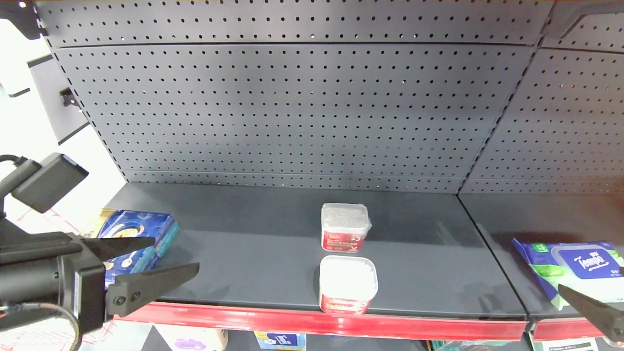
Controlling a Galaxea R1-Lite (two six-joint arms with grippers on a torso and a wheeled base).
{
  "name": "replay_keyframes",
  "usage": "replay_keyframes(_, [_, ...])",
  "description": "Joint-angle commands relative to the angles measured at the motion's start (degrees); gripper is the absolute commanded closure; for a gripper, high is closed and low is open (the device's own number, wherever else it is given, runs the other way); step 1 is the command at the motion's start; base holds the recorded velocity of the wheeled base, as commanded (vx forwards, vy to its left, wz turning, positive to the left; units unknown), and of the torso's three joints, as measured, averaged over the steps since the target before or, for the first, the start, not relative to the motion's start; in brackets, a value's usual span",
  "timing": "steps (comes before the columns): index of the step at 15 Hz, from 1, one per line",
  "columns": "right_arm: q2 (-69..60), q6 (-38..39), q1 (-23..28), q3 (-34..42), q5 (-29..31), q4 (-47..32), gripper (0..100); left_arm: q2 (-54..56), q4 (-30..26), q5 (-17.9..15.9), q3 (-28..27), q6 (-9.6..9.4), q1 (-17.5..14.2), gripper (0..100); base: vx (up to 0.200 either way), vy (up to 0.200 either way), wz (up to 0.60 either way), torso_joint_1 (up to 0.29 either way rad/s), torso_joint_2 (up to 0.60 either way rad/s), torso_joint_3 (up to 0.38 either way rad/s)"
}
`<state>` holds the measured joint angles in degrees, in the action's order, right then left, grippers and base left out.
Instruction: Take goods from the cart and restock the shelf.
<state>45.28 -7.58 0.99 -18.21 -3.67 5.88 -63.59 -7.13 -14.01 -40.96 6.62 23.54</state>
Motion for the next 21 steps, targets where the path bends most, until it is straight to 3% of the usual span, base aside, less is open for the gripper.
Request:
replay_keyframes(1, [-5.8, 0.8, 2.0, 2.5, 4.5, 0.0, 0, -1.3, -0.5, 1.9, 0.0, -0.12, 2.5, 0, 0.0, 0.0, 0.0, 0.0, 0.0, 0.0])
replay_keyframes(4, [-16.8, 1.1, 2.2, 8.8, 5.6, -0.7, 0, -5.8, -0.6, 4.4, -0.5, 0.15, 9.8, 0, 0.0, 0.0, 0.0, 0.0, 0.0, 0.0])
replay_keyframes(6, [-21.5, 1.1, 2.2, 11.4, 6.4, -0.7, 0, -10.4, -0.7, 7.0, -1.8, 0.24, 12.9, 0, 0.0, 0.0, 0.0, 0.0, 0.0, 0.0])
replay_keyframes(8, [-22.2, 1.0, 2.2, 10.9, 7.6, -0.7, 0, -12.4, -0.9, 7.7, -1.7, 0.15, 14.0, 0, 0.0, 0.0, 0.0, 0.0, 0.0, 0.0])
replay_keyframes(12, [-21.9, 0.9, 2.2, 9.2, 10.4, -0.7, 0, -19.6, -2.8, 14.6, -2.9, -0.03, 14.4, 0, 0.0, 0.0, 0.0, 0.0, 0.0, 0.0])
replay_keyframes(21, [-22.9, 0.9, 2.2, 9.9, 11.9, -0.8, 0, -32.6, -2.5, 14.3, -11.4, -0.12, 16.5, 0, 0.0, 0.0, 0.0, 0.0, 0.0, 0.0])
